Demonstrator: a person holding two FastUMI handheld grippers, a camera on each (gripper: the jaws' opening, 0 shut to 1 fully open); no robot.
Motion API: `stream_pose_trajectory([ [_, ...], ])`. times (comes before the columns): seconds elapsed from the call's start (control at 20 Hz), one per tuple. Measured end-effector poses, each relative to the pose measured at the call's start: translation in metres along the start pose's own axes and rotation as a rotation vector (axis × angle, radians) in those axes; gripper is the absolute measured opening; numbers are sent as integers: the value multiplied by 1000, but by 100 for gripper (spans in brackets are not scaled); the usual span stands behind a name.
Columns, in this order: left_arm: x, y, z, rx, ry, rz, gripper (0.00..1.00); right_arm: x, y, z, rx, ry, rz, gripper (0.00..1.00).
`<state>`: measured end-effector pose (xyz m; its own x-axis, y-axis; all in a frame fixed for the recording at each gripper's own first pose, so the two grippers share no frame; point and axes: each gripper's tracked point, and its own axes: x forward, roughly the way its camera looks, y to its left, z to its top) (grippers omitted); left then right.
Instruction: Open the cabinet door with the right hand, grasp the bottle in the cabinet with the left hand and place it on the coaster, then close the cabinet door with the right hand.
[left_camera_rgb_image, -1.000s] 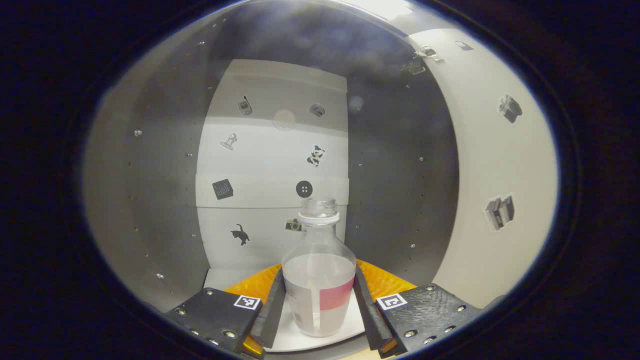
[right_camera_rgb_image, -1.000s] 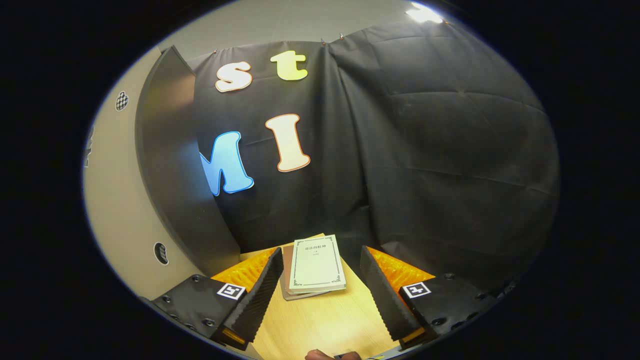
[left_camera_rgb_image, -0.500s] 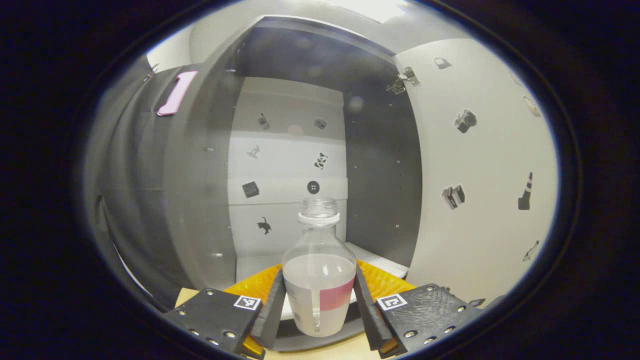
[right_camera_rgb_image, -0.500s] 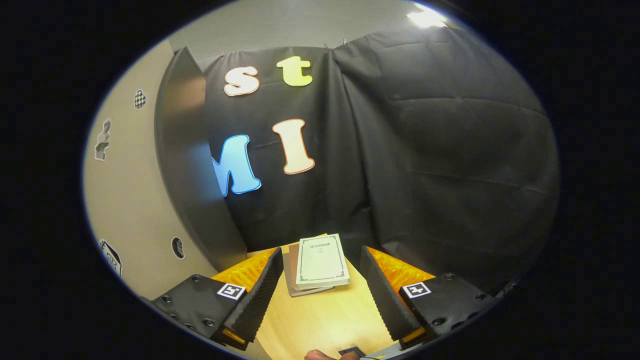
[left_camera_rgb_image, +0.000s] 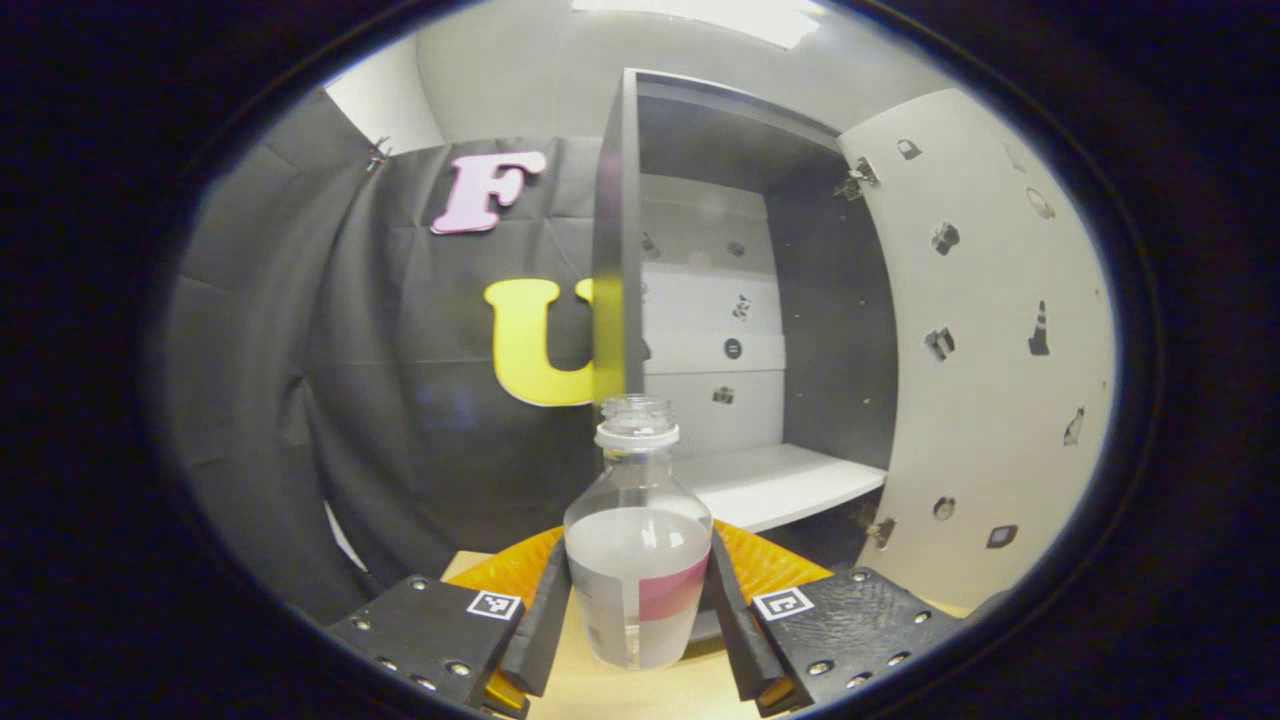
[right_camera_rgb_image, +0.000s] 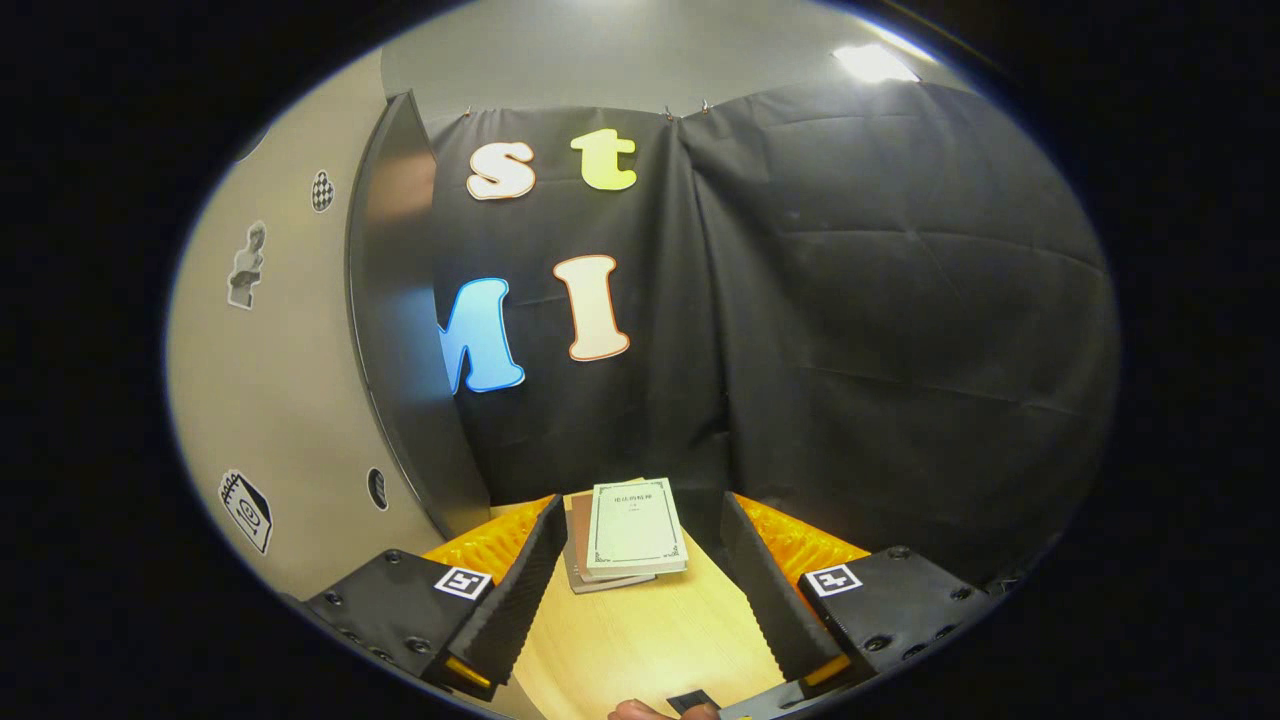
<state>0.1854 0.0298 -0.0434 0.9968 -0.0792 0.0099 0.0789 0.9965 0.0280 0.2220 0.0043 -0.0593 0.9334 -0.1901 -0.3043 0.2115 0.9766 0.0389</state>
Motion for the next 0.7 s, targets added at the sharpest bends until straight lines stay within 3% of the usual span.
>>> stream_pose_trajectory([
  [0.1, -15, 19, -25, -8, 14, 36, 67, -8, 1, -1, -8, 6, -17, 98],
  [0.15, -22, 25, -37, -21, 20, 46, 67, -11, 2, 0, -12, 3, -21, 92],
  [0.2, -29, 30, -49, -35, 24, 54, 67, -16, 3, 1, -16, -1, -26, 98],
  [0.35, -47, 46, -94, -67, 36, 85, 67, -27, 4, 2, -29, -15, -40, 98],
  [0.4, -52, 48, -110, -71, 45, 89, 68, -29, 2, 2, -41, -23, -52, 92],
  [0.45, -56, 49, -128, -68, 55, 95, 69, -30, -2, 0, -55, -19, -75, 98],
  [0.7, -73, 42, -210, -50, 111, 110, 69, -42, -17, -14, -42, 3, -140, 98],
])
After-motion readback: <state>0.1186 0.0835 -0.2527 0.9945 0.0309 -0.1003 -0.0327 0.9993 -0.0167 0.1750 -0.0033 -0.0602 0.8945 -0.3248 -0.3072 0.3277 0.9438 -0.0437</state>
